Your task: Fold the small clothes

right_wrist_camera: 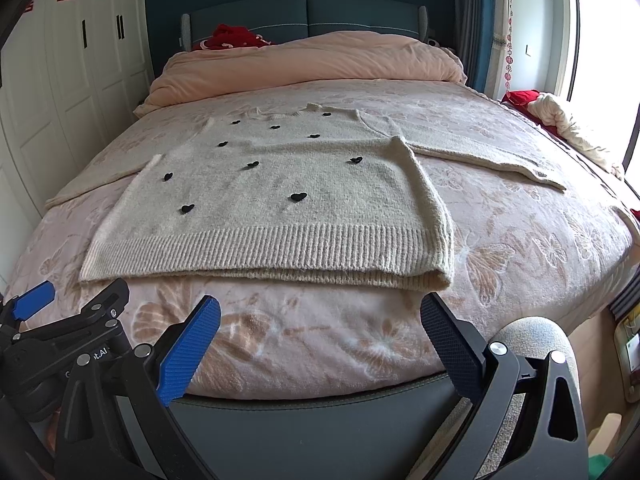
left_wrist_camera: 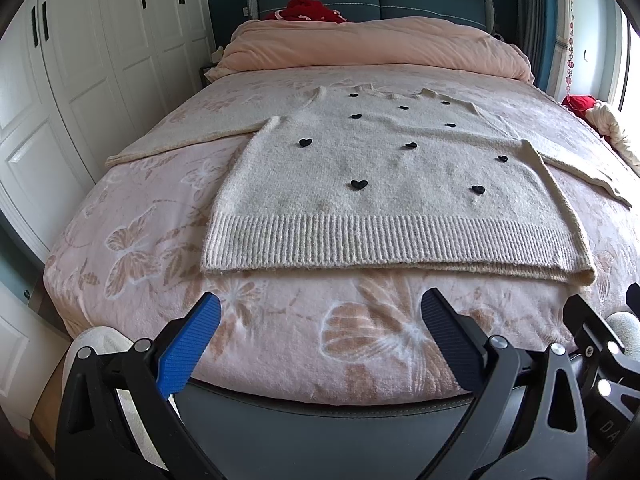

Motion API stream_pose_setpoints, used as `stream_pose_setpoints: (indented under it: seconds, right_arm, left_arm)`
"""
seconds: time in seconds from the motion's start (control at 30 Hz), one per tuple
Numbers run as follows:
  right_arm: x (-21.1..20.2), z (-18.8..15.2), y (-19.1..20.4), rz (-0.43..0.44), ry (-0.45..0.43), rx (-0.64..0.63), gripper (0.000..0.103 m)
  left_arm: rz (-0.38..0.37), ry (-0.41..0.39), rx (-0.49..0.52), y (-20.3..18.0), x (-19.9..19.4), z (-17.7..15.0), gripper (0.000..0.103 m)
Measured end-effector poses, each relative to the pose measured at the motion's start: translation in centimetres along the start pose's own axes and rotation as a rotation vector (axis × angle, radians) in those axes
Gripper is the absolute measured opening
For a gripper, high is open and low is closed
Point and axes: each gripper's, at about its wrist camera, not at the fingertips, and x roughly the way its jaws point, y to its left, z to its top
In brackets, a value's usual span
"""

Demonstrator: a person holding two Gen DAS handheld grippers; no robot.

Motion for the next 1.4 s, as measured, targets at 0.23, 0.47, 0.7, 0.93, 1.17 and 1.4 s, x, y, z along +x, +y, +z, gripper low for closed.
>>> stream_pose_setpoints:
  seconds: [0.23,0.47,0.7,0.93,1.17,1.4]
  right_arm:
    - [-0.02,-0.01,0.02,-0.001,0.001,0.0,0.098]
    - [-0.02,-0.01,0.02,0.0,0.001,0.0,0.098]
    - [-0.03,0.01,0.02,0.0,0.002,0.0,0.098]
    - [-0.04,0.04,-0.02,0.0,0.002,0.0,0.098]
    - [0.02,-0.01,0.07,-0.001,0.004,-0.001,0.098]
    - [0.09,-0.09,0.09,0.0,0.004,-0.003,0.098]
  left_arm:
    - [0.001,0.001,-0.001,-0.03,0.03,-0.02,0.098]
    - [-0.002,0.001,0.0,-0.07,0.07,-0.11,0.098]
    - [0.001,0.004,0.0,-0.11,0.2,-0.22,0.098]
    - [0.002,0.005,0.001,-0.13,0.28,-0.25,0.098]
    - [0.002,0.005,0.002,-0.15,0.3,-0.27,0.098]
    - [0.0,0.003,0.007,-0.14,0.25,-0.43,0.098]
